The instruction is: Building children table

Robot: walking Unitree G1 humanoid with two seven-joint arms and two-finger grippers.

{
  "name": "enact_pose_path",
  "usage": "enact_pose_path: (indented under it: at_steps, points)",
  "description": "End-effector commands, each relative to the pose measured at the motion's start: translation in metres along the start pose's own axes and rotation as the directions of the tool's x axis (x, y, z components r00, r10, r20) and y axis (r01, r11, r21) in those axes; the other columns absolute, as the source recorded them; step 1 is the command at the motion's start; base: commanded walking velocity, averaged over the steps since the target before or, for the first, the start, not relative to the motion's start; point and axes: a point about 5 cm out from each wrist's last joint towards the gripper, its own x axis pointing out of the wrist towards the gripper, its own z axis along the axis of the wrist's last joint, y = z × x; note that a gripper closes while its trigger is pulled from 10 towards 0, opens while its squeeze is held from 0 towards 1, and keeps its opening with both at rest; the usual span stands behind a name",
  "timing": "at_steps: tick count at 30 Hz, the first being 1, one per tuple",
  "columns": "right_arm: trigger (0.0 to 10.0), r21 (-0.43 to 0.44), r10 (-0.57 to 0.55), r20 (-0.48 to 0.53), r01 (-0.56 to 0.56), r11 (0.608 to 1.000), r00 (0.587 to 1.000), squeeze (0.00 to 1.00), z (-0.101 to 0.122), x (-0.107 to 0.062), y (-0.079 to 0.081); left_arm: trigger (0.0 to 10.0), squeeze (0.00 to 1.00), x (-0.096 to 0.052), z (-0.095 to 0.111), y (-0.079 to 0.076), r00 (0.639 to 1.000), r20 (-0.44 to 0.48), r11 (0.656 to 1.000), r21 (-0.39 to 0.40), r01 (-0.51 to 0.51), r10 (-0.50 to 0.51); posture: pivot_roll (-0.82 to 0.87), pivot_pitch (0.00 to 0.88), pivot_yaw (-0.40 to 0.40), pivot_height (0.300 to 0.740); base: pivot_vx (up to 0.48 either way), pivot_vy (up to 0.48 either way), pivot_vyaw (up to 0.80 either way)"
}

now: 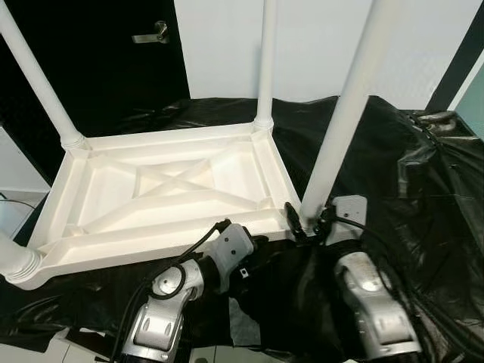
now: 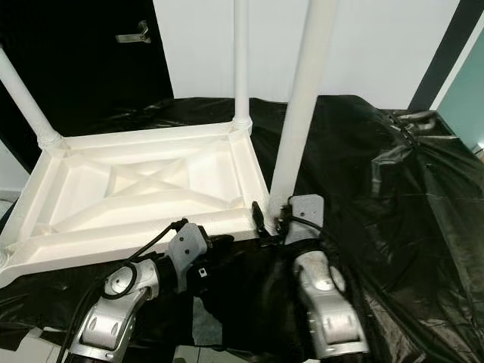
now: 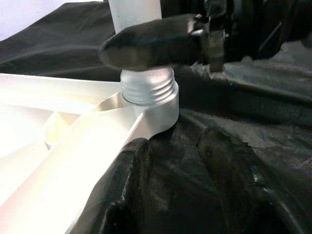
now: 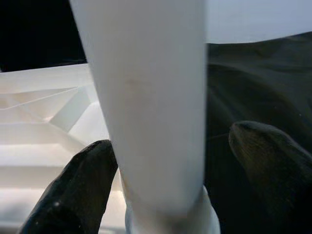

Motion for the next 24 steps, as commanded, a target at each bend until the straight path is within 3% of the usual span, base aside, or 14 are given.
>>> enact_pose_path:
  at_steps: [1,4,5,7,9,13,16,17,18,24]
  points:
    - [10.0,0.010,0.077,0.017,-0.077,0.997,0.997,0.67,0.003,0.001,-0.003,10.0,0.00,-0.003,0.001,0.011,0.985,-0.012,0.985,0.012,-0.173,0.173,0.06,0.000,-0.011,0.740,0.000,0.000,0.00]
    - [10.0,0.001,0.117,0.012,-0.117,0.993,0.993,0.67,0.004,0.001,-0.004,10.0,0.00,-0.003,0.000,0.011,0.985,-0.013,0.985,0.013,-0.172,0.173,0.06,0.000,-0.011,0.740,0.000,0.000,0.00]
    - [10.0,-0.018,0.179,-0.003,-0.179,0.984,0.984,0.00,0.003,0.002,-0.007,10.0,0.00,-0.004,0.000,0.011,0.985,-0.015,0.985,0.016,-0.170,0.171,0.06,0.000,-0.007,0.740,0.000,0.000,0.00]
    - [10.0,-0.018,0.179,-0.003,-0.179,0.984,0.984,0.00,0.003,0.002,-0.007,10.0,0.00,-0.004,0.000,0.011,0.985,-0.015,0.985,0.016,-0.170,0.171,0.06,0.000,-0.007,0.740,0.000,0.000,0.00]
    - [10.0,-0.066,0.295,-0.031,-0.296,0.953,0.955,0.00,0.003,0.008,-0.011,10.0,0.00,-0.004,-0.001,0.013,0.986,-0.022,0.986,0.027,-0.163,0.163,0.05,0.000,0.001,0.740,0.000,0.000,0.00]
    - [10.0,-0.086,0.330,-0.043,-0.333,0.939,0.943,0.00,0.003,0.010,-0.012,10.0,0.00,-0.004,-0.001,0.013,0.987,-0.024,0.987,0.030,-0.161,0.161,0.05,0.000,0.001,0.740,0.000,0.000,0.00]
    - [10.0,-0.123,0.400,-0.073,-0.406,0.905,0.914,0.00,0.001,0.022,-0.012,10.0,0.00,-0.002,0.000,0.016,0.987,-0.020,0.987,0.042,-0.156,0.157,0.06,0.000,0.005,0.740,0.000,0.000,0.00]
    - [1.6,-0.131,0.422,-0.086,-0.430,0.893,0.903,0.00,-0.001,0.027,-0.012,10.0,0.00,-0.002,0.001,0.018,0.987,-0.019,0.987,0.049,-0.156,0.157,0.07,0.000,0.000,0.740,0.000,0.000,0.00]
    - [0.0,-0.135,0.434,-0.094,-0.444,0.886,0.896,0.00,-0.002,0.030,-0.013,10.0,0.00,-0.002,0.002,0.019,0.987,-0.018,0.986,0.053,-0.159,0.160,0.07,0.000,-0.001,0.740,0.000,0.000,0.00]
    - [0.0,-0.127,0.440,-0.110,-0.451,0.883,0.891,0.00,-0.006,0.031,-0.015,10.0,0.00,-0.004,0.002,0.021,0.985,-0.019,0.984,0.058,-0.170,0.171,0.08,0.000,-0.009,0.740,0.000,0.000,0.00]
